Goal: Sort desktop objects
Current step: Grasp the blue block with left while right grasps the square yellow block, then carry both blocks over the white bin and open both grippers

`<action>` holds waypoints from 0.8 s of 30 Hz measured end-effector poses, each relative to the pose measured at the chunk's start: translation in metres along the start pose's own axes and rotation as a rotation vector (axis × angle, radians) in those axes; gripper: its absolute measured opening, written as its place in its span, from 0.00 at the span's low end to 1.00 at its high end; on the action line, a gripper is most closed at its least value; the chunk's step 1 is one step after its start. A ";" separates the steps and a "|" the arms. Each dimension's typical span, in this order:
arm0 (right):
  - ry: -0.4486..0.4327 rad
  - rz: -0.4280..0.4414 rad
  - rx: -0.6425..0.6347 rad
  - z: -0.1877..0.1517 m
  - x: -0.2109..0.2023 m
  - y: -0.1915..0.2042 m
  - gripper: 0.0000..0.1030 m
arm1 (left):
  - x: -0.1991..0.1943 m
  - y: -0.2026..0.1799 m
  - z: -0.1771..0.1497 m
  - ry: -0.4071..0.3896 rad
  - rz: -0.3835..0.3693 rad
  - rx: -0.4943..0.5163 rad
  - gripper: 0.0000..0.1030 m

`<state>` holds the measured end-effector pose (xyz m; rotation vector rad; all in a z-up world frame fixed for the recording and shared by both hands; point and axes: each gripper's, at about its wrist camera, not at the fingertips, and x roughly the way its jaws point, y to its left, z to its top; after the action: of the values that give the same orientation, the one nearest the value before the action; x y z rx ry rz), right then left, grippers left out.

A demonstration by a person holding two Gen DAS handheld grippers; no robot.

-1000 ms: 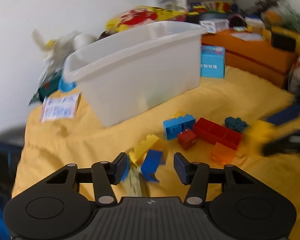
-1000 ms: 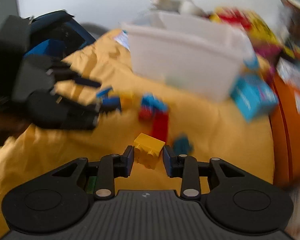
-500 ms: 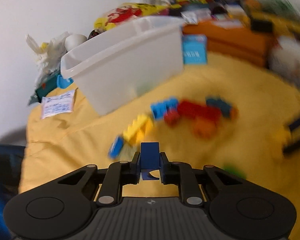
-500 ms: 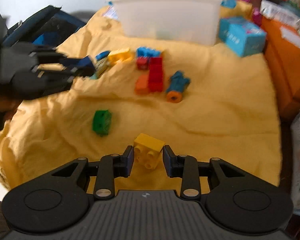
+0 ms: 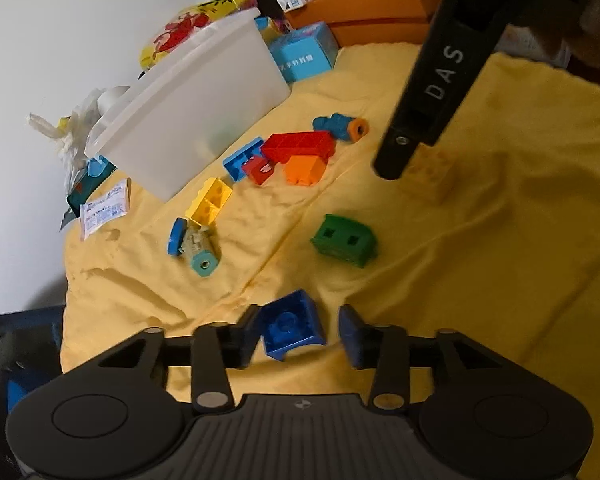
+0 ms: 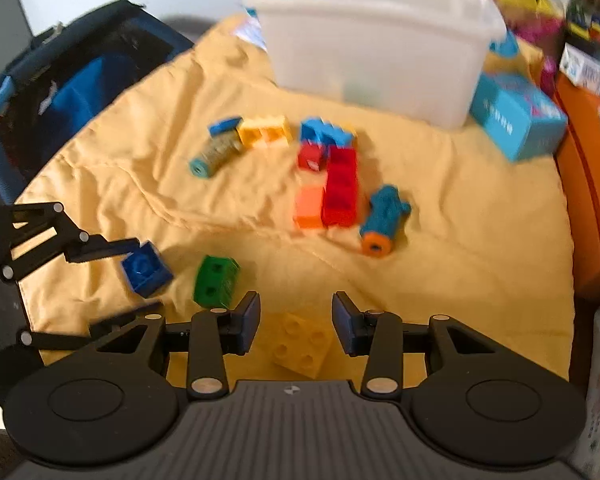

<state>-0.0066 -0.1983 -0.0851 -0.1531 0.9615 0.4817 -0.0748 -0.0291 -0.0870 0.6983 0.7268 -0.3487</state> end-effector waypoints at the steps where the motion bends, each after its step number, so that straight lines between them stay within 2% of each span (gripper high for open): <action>1: -0.011 -0.001 -0.003 -0.002 -0.002 0.000 0.43 | -0.001 0.000 -0.001 0.005 0.000 -0.026 0.47; 4: -0.050 0.004 0.004 -0.009 -0.010 0.000 0.44 | -0.006 0.020 -0.006 0.007 -0.060 -0.224 0.51; 7: -0.043 0.004 0.026 -0.015 -0.009 0.000 0.44 | -0.001 0.039 -0.014 0.014 -0.109 -0.388 0.51; 10: -0.030 -0.011 0.045 -0.023 -0.004 0.001 0.45 | 0.008 0.043 -0.017 0.000 -0.121 -0.434 0.51; 13: -0.028 -0.046 0.056 -0.027 0.001 0.003 0.54 | 0.021 0.046 -0.021 0.024 -0.160 -0.489 0.51; 16: -0.020 -0.068 0.069 -0.032 0.007 0.004 0.54 | 0.025 0.051 -0.027 0.012 -0.188 -0.552 0.49; 18: 0.000 -0.073 0.075 -0.036 0.013 0.003 0.51 | 0.024 0.052 -0.029 0.007 -0.191 -0.567 0.35; 20: -0.002 -0.092 0.064 -0.039 0.016 0.004 0.36 | 0.023 0.057 -0.029 0.004 -0.200 -0.571 0.33; 24: -0.015 -0.094 0.054 -0.039 0.010 0.005 0.36 | 0.013 0.065 -0.026 -0.021 -0.199 -0.571 0.33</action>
<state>-0.0329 -0.2039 -0.1150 -0.1453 0.9471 0.3698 -0.0451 0.0353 -0.0806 0.0821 0.8290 -0.3079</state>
